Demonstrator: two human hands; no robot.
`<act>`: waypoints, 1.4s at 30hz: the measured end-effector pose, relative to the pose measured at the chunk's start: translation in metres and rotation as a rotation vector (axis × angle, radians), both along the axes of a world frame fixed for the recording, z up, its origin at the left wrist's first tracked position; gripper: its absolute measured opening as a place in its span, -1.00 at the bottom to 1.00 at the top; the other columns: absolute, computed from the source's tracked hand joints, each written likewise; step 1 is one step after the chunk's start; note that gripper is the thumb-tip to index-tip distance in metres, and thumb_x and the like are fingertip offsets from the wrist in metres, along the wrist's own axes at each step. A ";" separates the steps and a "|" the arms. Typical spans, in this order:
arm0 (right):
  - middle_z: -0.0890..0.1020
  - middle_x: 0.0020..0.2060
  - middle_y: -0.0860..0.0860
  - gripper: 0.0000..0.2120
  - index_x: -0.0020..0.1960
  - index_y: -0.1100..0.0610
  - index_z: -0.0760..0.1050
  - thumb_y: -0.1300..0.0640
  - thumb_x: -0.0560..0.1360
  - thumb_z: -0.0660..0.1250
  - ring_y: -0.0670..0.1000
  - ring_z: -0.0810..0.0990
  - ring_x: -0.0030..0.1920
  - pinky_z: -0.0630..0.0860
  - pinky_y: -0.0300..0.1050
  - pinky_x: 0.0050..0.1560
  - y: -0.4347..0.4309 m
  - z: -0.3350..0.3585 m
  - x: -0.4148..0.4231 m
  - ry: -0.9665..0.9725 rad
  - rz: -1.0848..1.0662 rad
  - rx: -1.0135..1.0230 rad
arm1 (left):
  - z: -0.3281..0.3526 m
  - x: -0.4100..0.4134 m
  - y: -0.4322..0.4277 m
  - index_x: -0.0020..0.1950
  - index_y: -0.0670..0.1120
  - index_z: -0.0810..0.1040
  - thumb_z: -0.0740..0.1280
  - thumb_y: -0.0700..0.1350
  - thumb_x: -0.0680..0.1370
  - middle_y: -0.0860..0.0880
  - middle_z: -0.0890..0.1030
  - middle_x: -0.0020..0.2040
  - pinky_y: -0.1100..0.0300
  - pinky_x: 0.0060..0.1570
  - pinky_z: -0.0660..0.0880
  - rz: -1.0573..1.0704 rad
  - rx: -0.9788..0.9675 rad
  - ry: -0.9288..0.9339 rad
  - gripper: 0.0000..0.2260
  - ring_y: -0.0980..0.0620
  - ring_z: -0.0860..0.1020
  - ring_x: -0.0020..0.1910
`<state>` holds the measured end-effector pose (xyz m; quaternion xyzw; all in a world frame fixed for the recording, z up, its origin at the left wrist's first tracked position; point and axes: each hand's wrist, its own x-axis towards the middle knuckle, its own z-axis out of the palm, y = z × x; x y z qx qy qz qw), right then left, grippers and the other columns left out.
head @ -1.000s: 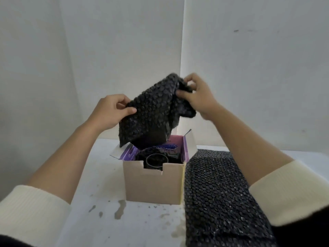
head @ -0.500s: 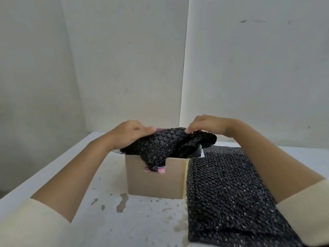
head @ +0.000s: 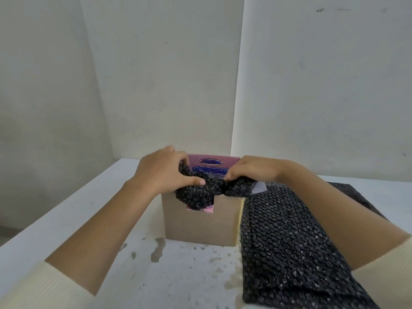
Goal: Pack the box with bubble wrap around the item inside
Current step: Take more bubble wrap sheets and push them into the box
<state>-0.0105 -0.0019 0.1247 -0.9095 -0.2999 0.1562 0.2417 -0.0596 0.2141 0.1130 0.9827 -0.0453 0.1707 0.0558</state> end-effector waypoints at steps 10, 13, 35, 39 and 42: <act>0.44 -0.18 -0.09 -0.89 -0.26 -0.12 0.49 -0.10 0.41 0.34 -0.02 0.34 0.04 0.15 0.07 0.17 0.016 0.000 -0.002 -0.484 0.008 -0.302 | 0.015 0.009 0.002 -0.04 0.14 0.64 0.32 0.06 0.41 0.13 0.65 -0.07 0.04 0.00 0.56 -0.139 0.017 0.433 -0.82 0.02 0.61 -0.05; 0.54 -0.18 -0.01 -0.62 -0.26 0.04 0.46 -0.29 0.43 0.24 -0.01 0.44 -0.01 0.17 0.05 0.15 0.009 0.016 -0.011 -0.644 -0.046 -0.352 | 0.018 0.015 -0.007 -0.07 0.08 0.61 0.36 -0.05 0.41 0.11 0.63 -0.11 0.18 -0.21 0.52 -0.157 0.089 0.459 -0.87 0.10 0.56 -0.20; 0.61 -0.11 -0.07 -0.61 0.07 -0.05 0.58 -0.16 0.47 0.06 -0.04 0.54 -0.05 0.42 -0.20 -0.06 0.062 -0.002 -0.017 0.205 0.045 -0.110 | -0.024 0.048 0.012 0.51 -0.11 0.13 0.02 -0.07 0.64 -0.07 0.15 0.54 0.10 0.45 0.12 -0.071 -0.341 0.320 -0.56 -0.04 0.16 0.50; 0.62 -0.10 0.00 -0.74 0.01 0.14 0.59 0.04 0.57 0.16 0.10 0.46 -0.06 0.32 -0.18 -0.11 0.098 -0.027 0.000 0.167 0.014 -0.344 | -0.034 0.049 0.016 0.53 -0.01 0.11 0.01 0.01 0.64 0.04 0.12 0.54 0.14 0.46 0.03 -0.074 -0.585 0.262 -0.56 0.05 0.10 0.52; 0.63 -0.01 0.10 -0.53 0.01 0.17 0.56 -0.05 0.56 -0.05 0.08 0.53 -0.07 0.38 -0.15 0.02 0.094 -0.025 -0.005 0.425 0.075 -0.294 | -0.037 0.050 0.018 0.52 0.02 0.13 0.00 0.09 0.63 0.07 0.15 0.54 0.13 0.45 0.03 -0.085 -0.686 0.249 -0.54 0.05 0.11 0.52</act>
